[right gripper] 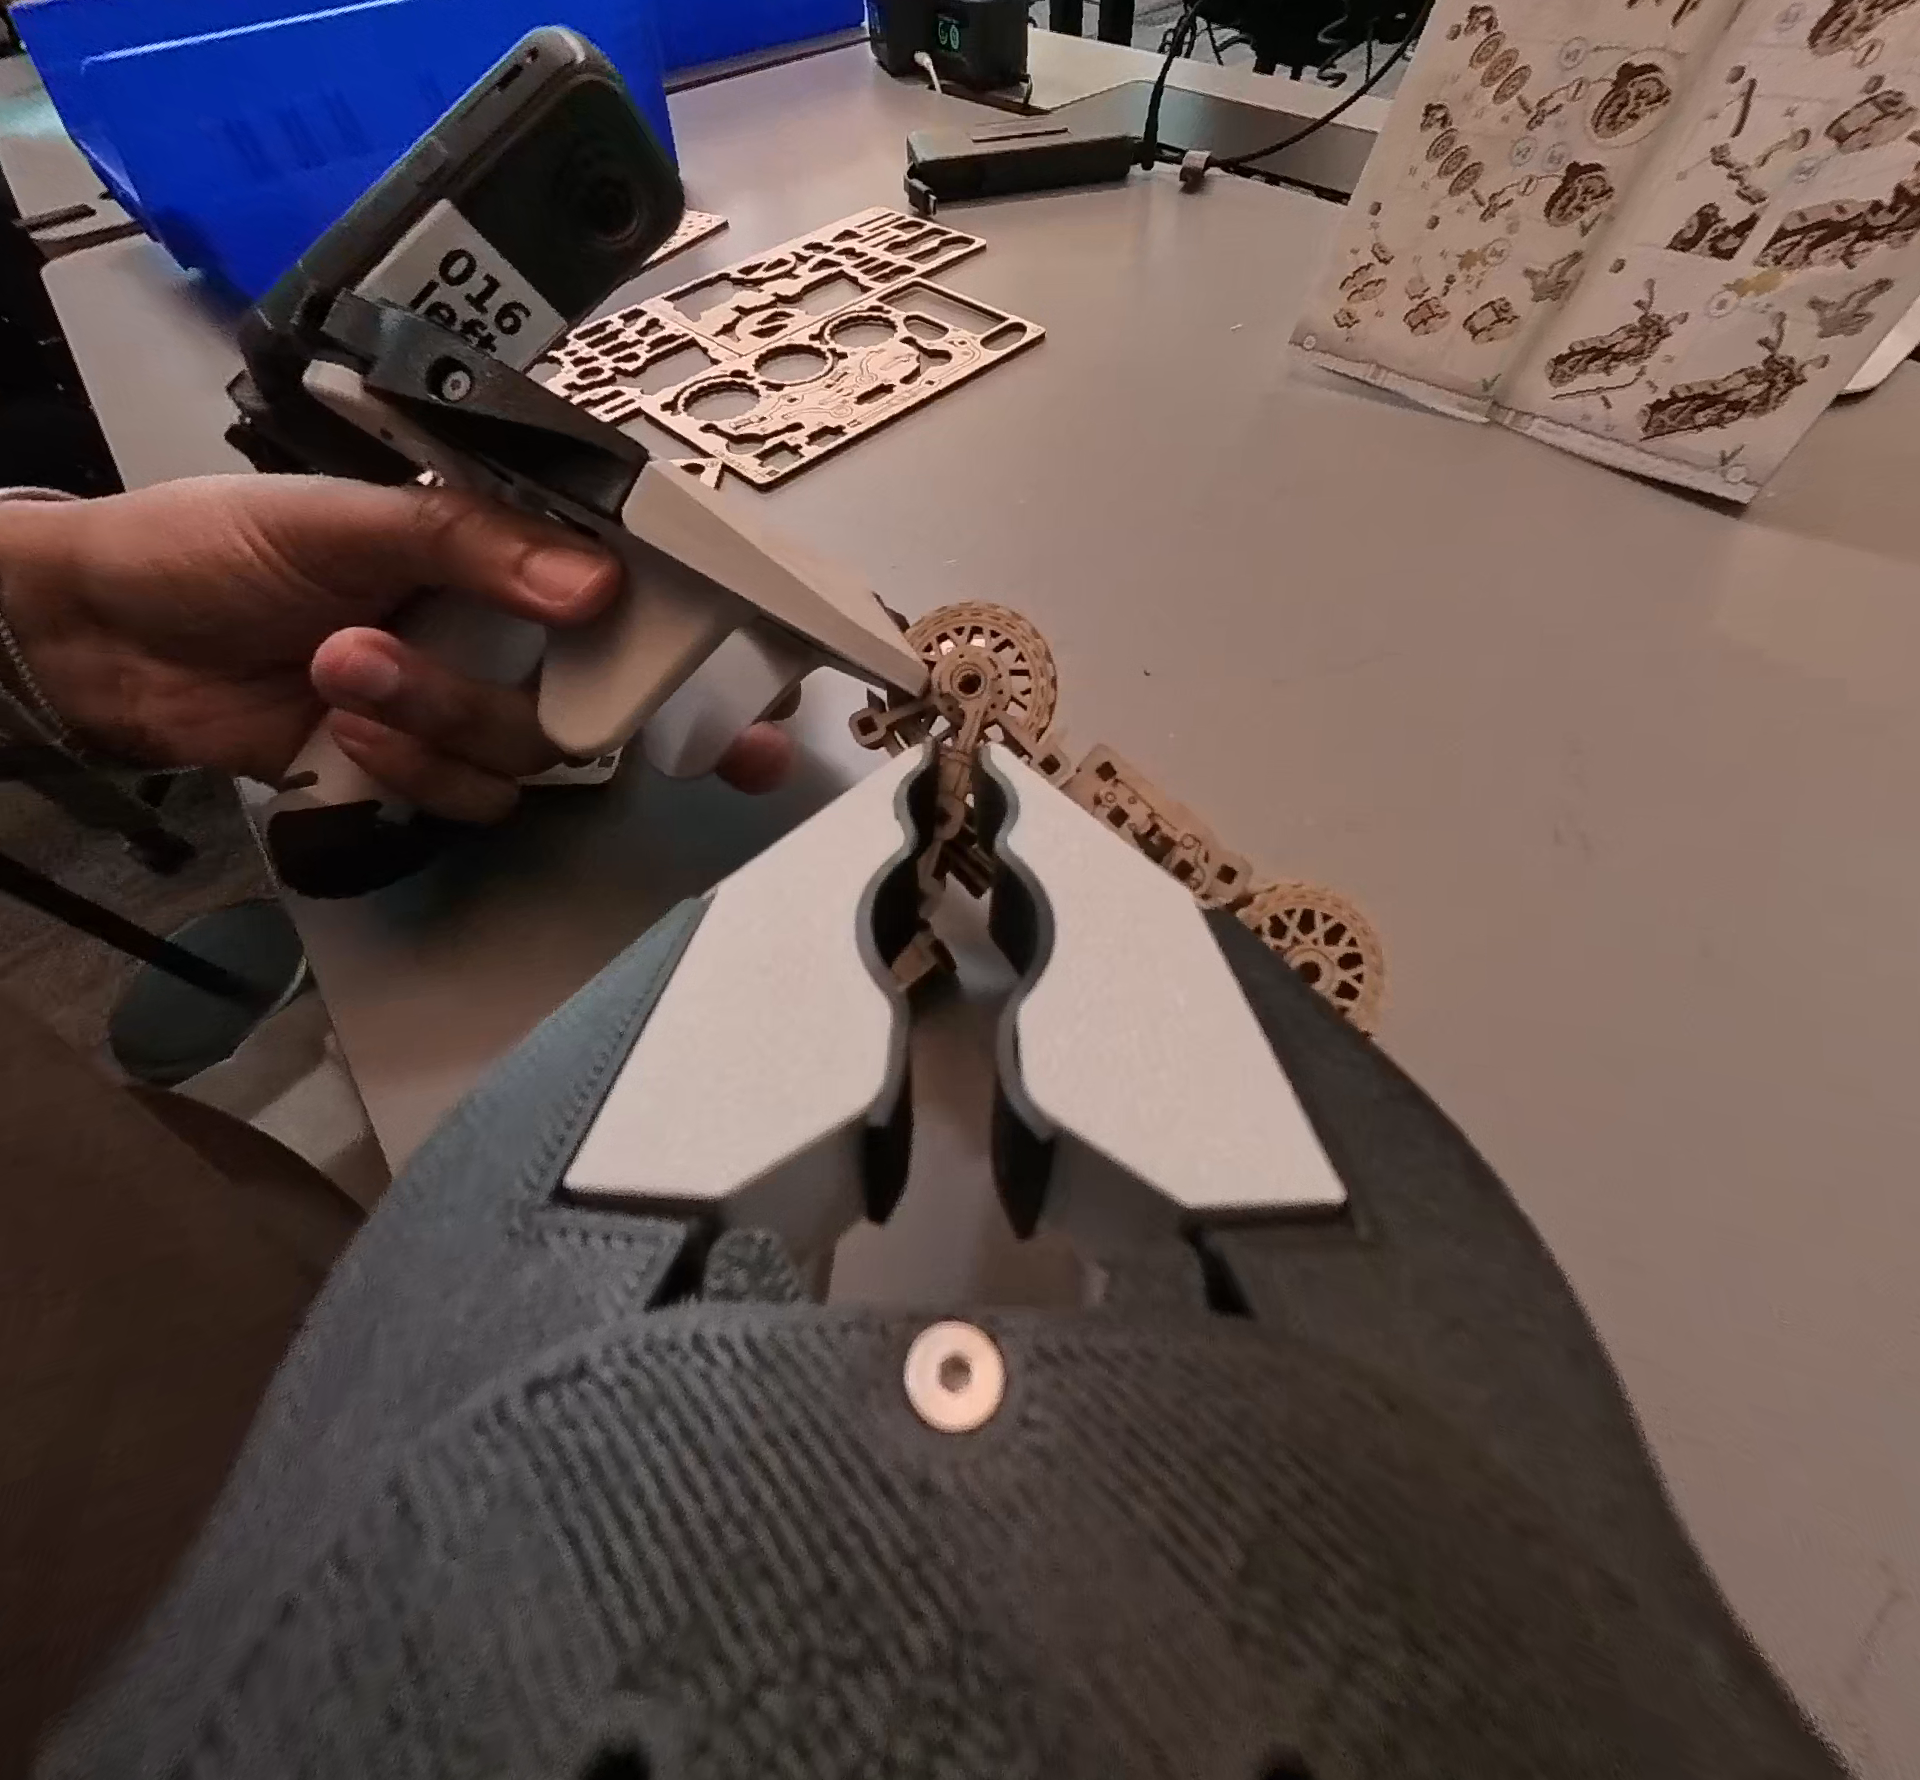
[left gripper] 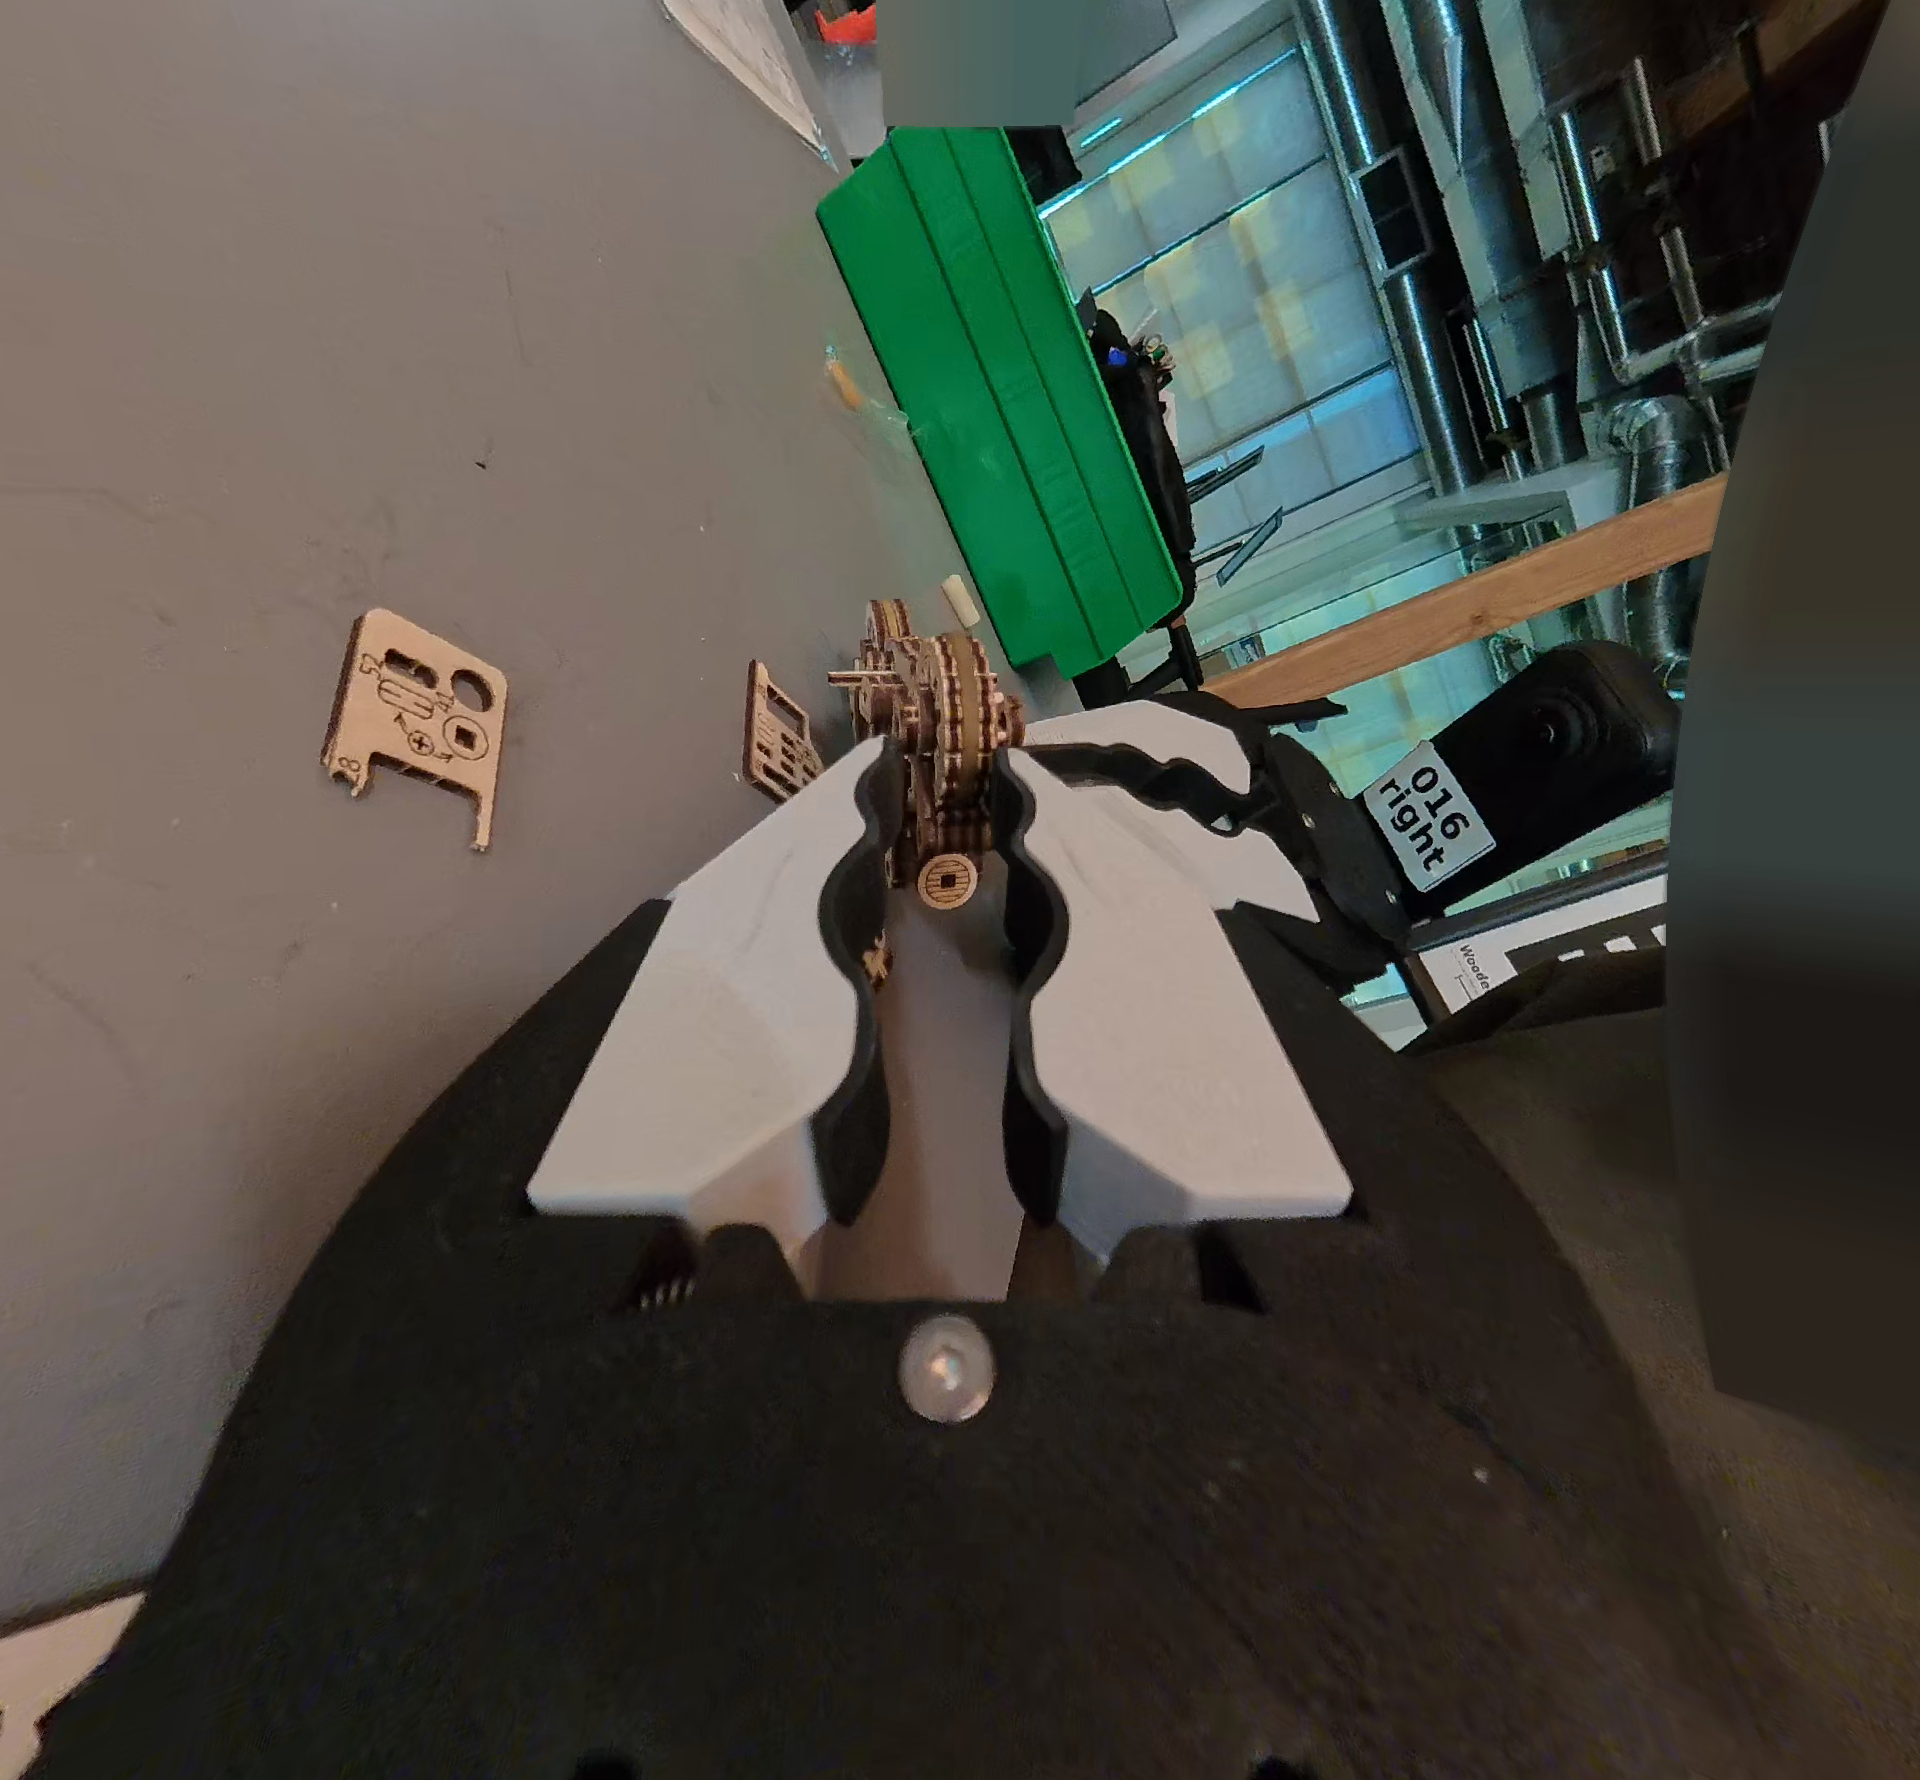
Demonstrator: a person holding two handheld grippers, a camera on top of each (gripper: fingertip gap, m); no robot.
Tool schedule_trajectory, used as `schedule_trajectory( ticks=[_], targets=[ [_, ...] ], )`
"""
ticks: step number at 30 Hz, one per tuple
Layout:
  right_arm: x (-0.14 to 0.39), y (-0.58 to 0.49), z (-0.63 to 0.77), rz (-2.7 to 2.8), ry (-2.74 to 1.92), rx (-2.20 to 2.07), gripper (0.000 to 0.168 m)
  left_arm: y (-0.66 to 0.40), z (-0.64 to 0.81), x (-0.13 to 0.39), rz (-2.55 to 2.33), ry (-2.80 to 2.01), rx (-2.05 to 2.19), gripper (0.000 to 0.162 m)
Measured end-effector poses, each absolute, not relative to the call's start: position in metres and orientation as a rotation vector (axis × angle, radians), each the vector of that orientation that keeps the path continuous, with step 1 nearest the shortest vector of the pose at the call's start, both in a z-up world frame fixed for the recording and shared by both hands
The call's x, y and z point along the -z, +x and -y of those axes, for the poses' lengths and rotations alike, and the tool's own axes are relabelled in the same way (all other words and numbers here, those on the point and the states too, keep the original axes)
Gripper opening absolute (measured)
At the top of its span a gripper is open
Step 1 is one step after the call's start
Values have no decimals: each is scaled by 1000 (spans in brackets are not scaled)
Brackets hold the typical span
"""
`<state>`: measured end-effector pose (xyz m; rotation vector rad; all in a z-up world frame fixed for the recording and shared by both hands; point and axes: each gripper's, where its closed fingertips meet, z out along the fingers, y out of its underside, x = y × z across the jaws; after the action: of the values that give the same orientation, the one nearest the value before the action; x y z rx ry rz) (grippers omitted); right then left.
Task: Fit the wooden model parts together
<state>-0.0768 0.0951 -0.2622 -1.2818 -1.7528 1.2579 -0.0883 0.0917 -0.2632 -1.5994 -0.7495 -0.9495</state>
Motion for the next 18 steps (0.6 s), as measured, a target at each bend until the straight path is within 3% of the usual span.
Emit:
schedule_trajectory(
  ticks=[18],
  targets=[
    [263,-71,-97,1794,-1215,-1217,3,-81,-93,264,677,-1659,852,13]
  ],
)
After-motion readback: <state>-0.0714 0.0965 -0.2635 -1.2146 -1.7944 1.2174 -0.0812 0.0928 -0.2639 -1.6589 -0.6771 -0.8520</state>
